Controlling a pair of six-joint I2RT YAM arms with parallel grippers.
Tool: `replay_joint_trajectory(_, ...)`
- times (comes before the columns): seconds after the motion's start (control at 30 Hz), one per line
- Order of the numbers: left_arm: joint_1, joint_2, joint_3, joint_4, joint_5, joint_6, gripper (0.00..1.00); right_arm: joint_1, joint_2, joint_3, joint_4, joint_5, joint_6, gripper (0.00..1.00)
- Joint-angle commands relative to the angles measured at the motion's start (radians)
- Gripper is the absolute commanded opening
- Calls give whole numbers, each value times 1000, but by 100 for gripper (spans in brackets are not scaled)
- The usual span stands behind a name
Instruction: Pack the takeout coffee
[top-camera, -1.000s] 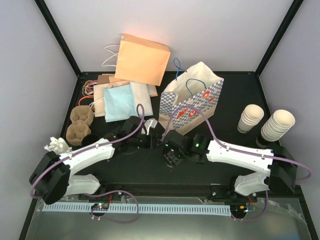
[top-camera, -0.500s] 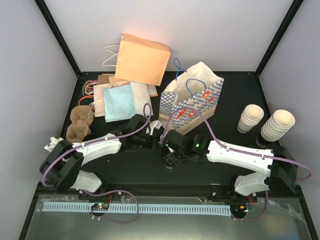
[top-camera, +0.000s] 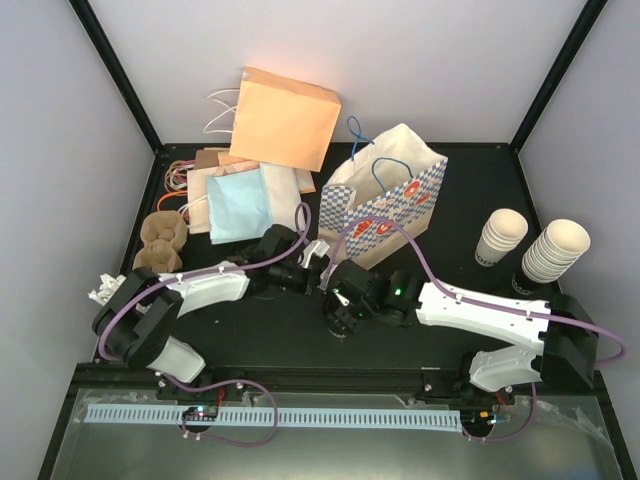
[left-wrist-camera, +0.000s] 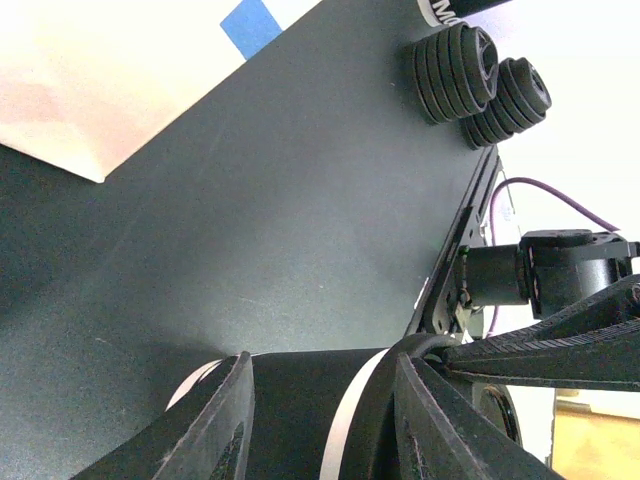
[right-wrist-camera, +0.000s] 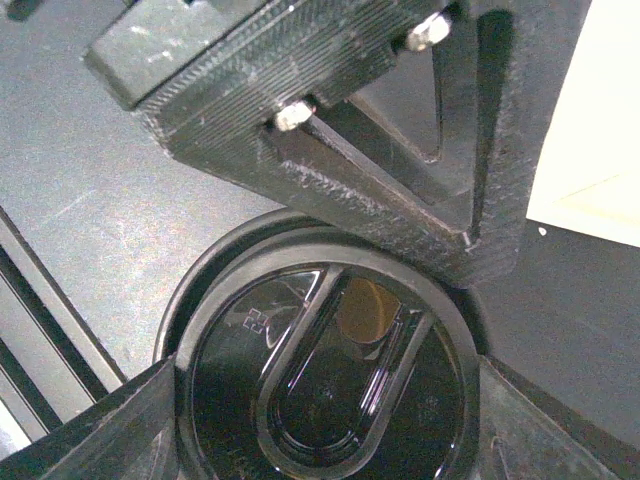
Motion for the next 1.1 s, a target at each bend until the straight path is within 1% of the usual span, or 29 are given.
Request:
replay_joint_trajectory(0.0, -16, 87, -19, -139, -41, 72, 40, 10, 71, -50, 19, -155, -1, 64)
replay_joint_trajectory(0.1, -17, 108, -4, -112, 13, 67, 39, 10, 65, -55, 31, -162, -5, 64)
replay_joint_trajectory(0.23, -30, 114, 15, -113, 29, 68, 37, 10, 81, -61, 39, -142, 2, 64)
replay_joint_trajectory(0.47, -42, 132, -19, -128, -7, 72, 37, 10, 93, -67, 43, -117, 16, 64)
replay_joint_trajectory(0.53, -39, 117, -23, -132, -23, 69, 35, 10, 92, -65, 29, -96, 31, 64)
replay_joint_trajectory(0.6, -28, 69, -26, -138, -72, 58, 34, 10, 103, -56, 8, -74, 50, 63)
replay_joint_trajectory(0.7, 2, -47, -26, -156, -161, 35, 38, 10, 121, -54, -8, -49, 86, 63)
replay_joint_trajectory(0.8, 17, -159, -35, -160, -217, 16, 41, 10, 116, -53, -8, -52, 107, 63)
replay_joint_trajectory(0.9, 19, -234, -51, -173, -232, 9, 45, 10, 94, -46, -5, -50, 113, 63)
replay_joint_trajectory(1.0, 21, -276, -57, -213, -230, 18, 48, 10, 89, -25, -20, -41, 108, 64)
replay_joint_trajectory(1.07, 20, -310, -71, -214, -213, 18, 52, 10, 100, -4, -43, -22, 101, 64)
